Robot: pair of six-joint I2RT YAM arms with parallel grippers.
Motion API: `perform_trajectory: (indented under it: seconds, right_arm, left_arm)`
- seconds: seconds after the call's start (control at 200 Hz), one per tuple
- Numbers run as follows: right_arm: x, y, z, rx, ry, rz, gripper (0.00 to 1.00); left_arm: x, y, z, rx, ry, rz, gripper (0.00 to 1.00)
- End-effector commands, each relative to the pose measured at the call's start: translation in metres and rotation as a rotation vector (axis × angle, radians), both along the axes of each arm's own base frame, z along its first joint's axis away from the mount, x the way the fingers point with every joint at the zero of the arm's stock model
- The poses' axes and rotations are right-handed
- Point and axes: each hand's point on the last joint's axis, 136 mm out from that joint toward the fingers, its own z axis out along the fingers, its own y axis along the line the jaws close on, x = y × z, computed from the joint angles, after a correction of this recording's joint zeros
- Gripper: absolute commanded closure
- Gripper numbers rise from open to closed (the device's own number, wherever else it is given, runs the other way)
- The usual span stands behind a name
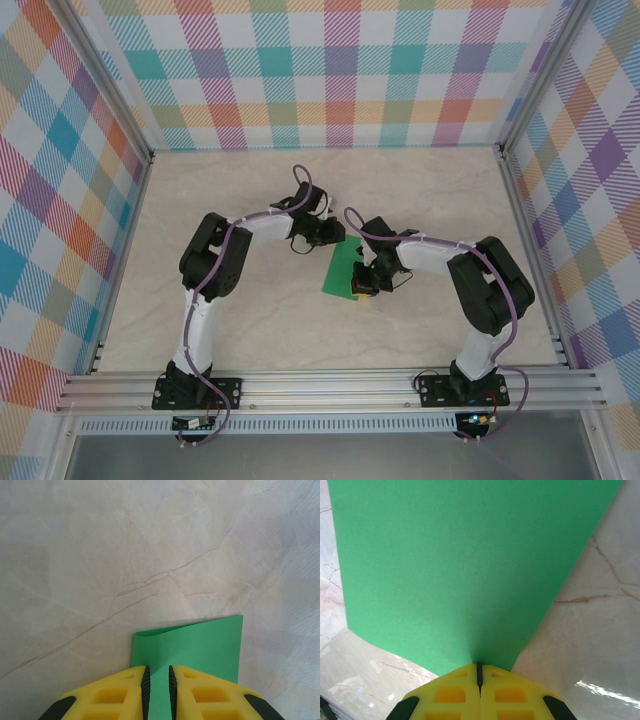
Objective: Fold a paper plane with a square sheet of paper (fold left side to right side)
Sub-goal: First fold the square sheet of paper in half at the center of the table.
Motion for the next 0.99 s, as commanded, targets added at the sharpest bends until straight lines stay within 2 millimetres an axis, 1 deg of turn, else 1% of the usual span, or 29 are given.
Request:
perform_trajectory:
  seconds: [0.0,0.145,0.265,0.34,0.415,0.425,0.47,0.575,0.635,0.69,0.695,0.715,0.74,0.76,0.765,0.805,0.825,0.865,0.885,0.925,0.99]
  right_arm:
    - [-0.033,-0.045,-0.046,-0.234,0.111,0.018,0.99]
    - [-0.033,-0.045,-0.045,-0.233,0.111,0.018,0.99]
    - [-0.033,-0.045,-0.045,-0.233,0.111,0.02,0.99]
    - [-0.033,-0.045,-0.045,-0.231,0.111,0.019,0.99]
    - [-0.033,-0.045,-0.045,-0.23,0.112,0.02,0.99]
    - [-0.033,-0.044,-0.045,-0.228,0.11,0.02,0.99]
    - [-0.033,-0.044,-0.045,-0.227,0.111,0.019,0.99]
    - [-0.032,-0.044,-0.045,-0.227,0.111,0.018,0.99]
    - [-0.032,-0.044,-0.044,-0.227,0.107,0.018,0.99]
    - [-0.032,-0.044,-0.044,-0.229,0.108,0.018,0.99]
    - [-0.032,-0.044,-0.044,-0.229,0.108,0.017,0.99]
    - [-0.032,-0.044,-0.044,-0.229,0.108,0.021,0.99]
    - [-0.031,-0.044,-0.044,-0.228,0.107,0.018,0.99]
    - [-0.031,-0.044,-0.044,-0.228,0.107,0.018,0.99]
    - [-0.031,-0.044,-0.044,-0.228,0.107,0.018,0.99]
    - [-0.031,-0.044,-0.044,-0.227,0.108,0.017,0.99]
    - [-0.032,-0.043,-0.044,-0.226,0.108,0.019,0.99]
    - [-0.032,-0.043,-0.044,-0.226,0.109,0.02,0.99]
    - [-0.031,-0.043,-0.044,-0.225,0.108,0.02,0.99]
    - [-0.031,-0.043,-0.044,-0.226,0.108,0.02,0.99]
    - [-0.031,-0.042,-0.044,-0.227,0.108,0.022,0.99]
  left_arm:
    - [0.005,0.003,-0.018,0.057,0.0,-0.001,0.79]
    - [0.005,0.009,-0.03,0.096,0.009,0.012,0.8]
    - [0.01,0.02,-0.028,0.124,-0.002,0.028,0.8]
    - [0.018,0.025,-0.017,0.118,-0.019,0.037,0.79]
    - [0.031,0.027,-0.001,0.094,-0.049,0.044,0.79]
    - [0.028,0.029,-0.002,0.103,-0.031,0.044,0.78]
    - [0.034,0.03,0.006,0.094,-0.038,0.046,0.78]
    - [0.046,0.028,0.03,0.069,-0.077,0.044,0.77]
    - [0.047,0.026,0.044,0.048,-0.095,0.04,0.77]
    - [0.043,0.023,0.052,0.026,-0.101,0.03,0.77]
    - [0.043,0.023,0.055,0.022,-0.106,0.029,0.77]
    - [0.041,0.023,0.054,0.015,-0.102,0.027,0.77]
    - [0.038,0.023,0.06,0.002,-0.108,0.025,0.77]
    - [0.034,0.022,0.061,-0.004,-0.108,0.021,0.77]
    - [0.034,0.022,0.065,-0.009,-0.115,0.021,0.77]
    - [0.022,0.023,0.065,-0.014,-0.099,0.011,0.77]
    - [0.021,0.02,0.071,-0.035,-0.127,0.006,0.77]
    - [0.01,0.019,0.072,-0.048,-0.125,-0.003,0.78]
    - [0.003,0.019,0.068,-0.052,-0.115,-0.012,0.78]
    - [-0.01,0.016,0.07,-0.07,-0.109,-0.031,0.78]
    - [-0.032,0.013,0.067,-0.091,-0.088,-0.057,0.79]
